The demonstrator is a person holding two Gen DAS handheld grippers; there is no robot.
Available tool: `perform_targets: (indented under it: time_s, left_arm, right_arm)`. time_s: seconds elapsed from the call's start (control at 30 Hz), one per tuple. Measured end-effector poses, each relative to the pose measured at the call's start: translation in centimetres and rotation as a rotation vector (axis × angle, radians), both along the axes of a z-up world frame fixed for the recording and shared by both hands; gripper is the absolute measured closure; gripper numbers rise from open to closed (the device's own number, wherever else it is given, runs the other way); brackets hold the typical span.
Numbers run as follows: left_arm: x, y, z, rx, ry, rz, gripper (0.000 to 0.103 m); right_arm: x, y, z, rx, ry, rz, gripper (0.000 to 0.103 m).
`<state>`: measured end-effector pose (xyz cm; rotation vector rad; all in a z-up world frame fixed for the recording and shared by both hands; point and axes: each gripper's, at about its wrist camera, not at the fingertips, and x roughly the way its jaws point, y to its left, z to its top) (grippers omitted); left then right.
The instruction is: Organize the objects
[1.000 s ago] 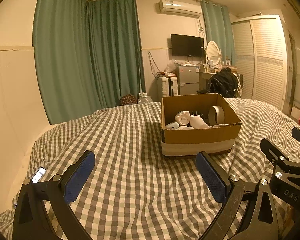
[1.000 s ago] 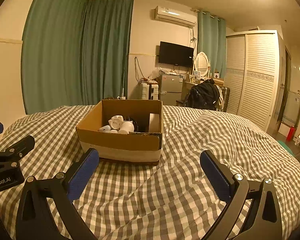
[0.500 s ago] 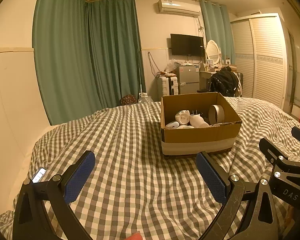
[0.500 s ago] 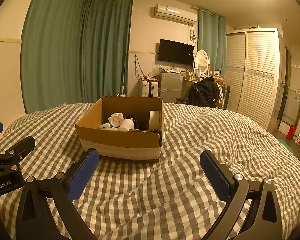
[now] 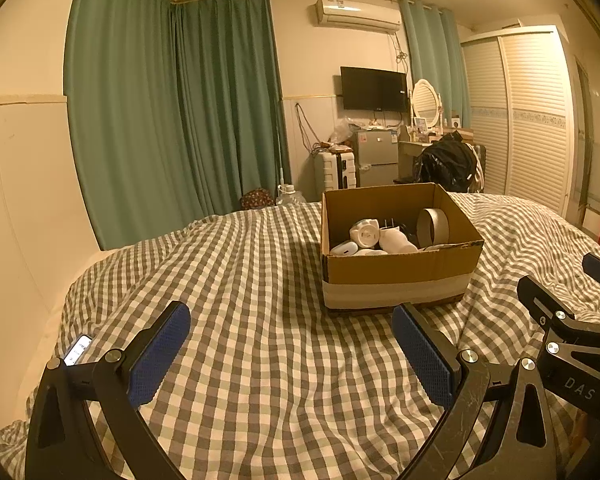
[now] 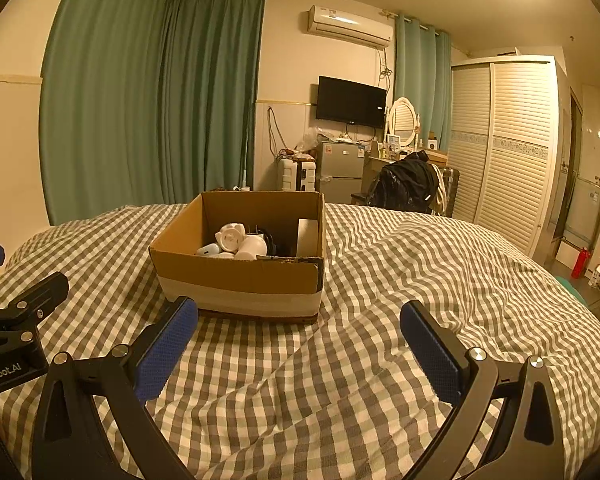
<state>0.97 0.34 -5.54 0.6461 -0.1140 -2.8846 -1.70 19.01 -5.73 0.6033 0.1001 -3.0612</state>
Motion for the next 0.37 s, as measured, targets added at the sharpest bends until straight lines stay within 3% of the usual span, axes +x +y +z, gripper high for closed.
perform_targets:
  time_s: [0.37]
  left_arm:
    - [0.14, 0.08, -0.11, 0.007, 0.001, -0.001, 0.0]
  right_arm:
    - [-0.01, 0.02, -0.04, -0.001, 0.0, 0.002, 0.001]
